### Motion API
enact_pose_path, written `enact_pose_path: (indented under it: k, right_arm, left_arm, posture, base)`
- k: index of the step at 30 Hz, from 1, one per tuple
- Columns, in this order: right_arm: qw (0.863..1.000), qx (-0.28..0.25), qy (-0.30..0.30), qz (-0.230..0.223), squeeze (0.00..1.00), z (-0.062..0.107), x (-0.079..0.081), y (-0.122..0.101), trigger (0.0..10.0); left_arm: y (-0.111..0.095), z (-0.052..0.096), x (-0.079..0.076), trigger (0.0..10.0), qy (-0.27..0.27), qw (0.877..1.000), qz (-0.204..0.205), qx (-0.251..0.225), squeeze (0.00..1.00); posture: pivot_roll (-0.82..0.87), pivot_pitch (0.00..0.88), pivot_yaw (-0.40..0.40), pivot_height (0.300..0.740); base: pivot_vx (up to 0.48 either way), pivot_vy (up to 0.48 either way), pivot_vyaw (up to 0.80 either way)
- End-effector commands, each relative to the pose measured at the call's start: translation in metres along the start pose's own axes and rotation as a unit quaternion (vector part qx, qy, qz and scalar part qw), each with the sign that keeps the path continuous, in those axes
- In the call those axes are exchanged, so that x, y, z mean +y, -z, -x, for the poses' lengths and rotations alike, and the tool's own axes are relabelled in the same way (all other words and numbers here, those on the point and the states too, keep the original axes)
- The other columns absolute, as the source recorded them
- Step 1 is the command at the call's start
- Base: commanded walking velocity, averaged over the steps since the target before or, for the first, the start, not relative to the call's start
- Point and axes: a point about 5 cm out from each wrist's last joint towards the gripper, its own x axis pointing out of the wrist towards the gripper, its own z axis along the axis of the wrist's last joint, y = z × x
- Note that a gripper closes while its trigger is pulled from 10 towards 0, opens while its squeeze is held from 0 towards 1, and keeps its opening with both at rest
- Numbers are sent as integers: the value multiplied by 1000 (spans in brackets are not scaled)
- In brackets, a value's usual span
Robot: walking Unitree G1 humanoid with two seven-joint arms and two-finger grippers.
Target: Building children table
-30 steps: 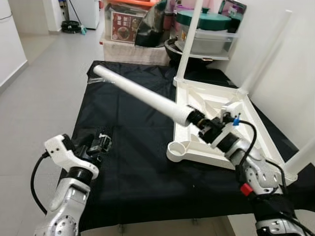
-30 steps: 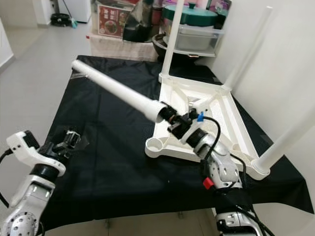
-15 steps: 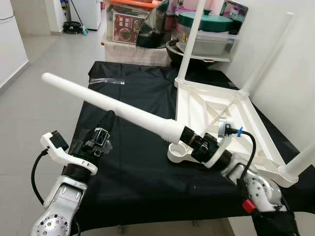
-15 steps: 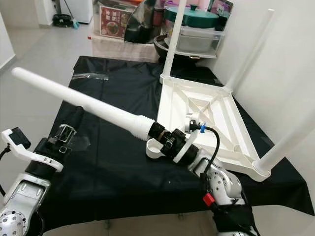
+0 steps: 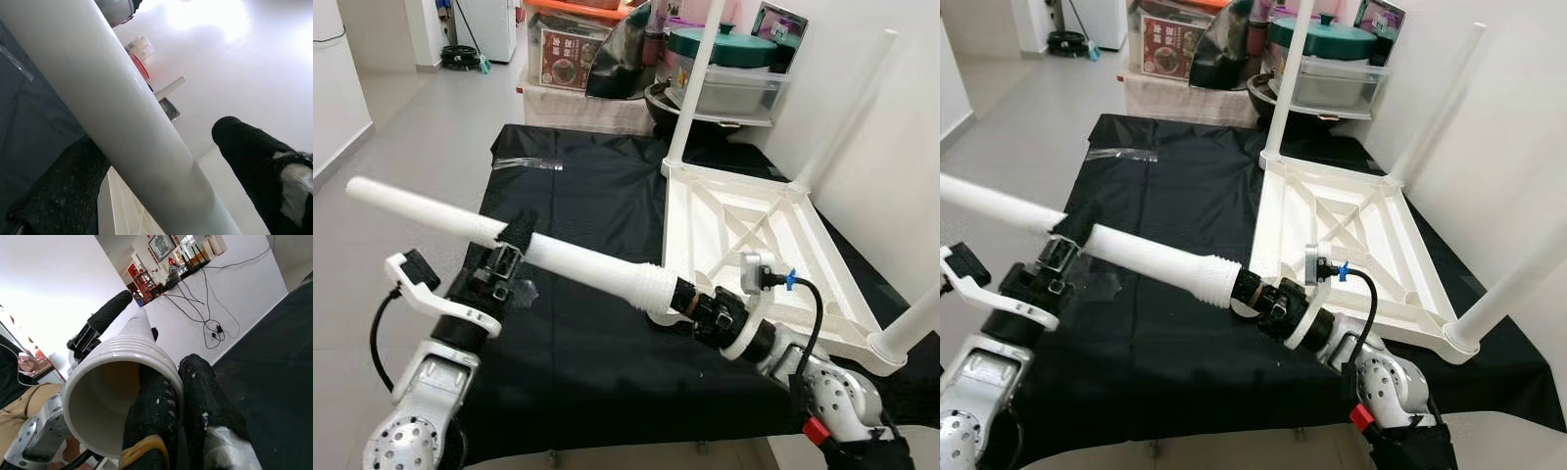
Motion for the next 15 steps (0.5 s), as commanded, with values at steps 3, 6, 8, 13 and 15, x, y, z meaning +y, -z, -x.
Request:
enact_pose_path:
  k: [3, 6, 8, 13, 15]
  right_arm:
    - [1000, 3, 13, -18, 0, 13, -8, -3, 0]
    - [999, 1, 22, -24, 0, 16, -13, -4, 0]
    - [998, -10, 45, -35, 0, 22, -21, -5, 0]
    - [998, -14, 53, -39, 0, 24, -23, -6, 0]
    - [998, -13, 50, -38, 0, 24, -22, -6, 0]
  left_arm:
    - [-13, -3, 3, 10000, -4, 1000, 1, -15, 0]
    - [-17, -3, 2, 10000, 0, 1000, 4, -22, 0]
    - [-19, -2, -2, 10000, 10, 999, 13, -28, 0]
    - [-20, 0, -3, 5843, 14, 999, 17, -28, 0]
    - [-20, 1, -2, 2980, 13, 999, 16, -27, 0]
  posture:
    - [68, 0, -144, 740]
    - [68, 0, -146, 740]
    - [71, 0, -148, 740]
    - [73, 0, -147, 740]
    - [72, 0, -147, 740]
  base:
    - [0, 0, 0]
    - [0, 0, 0]
    - [0, 0, 0]
    - [0, 0, 0]
    - [0, 0, 0]
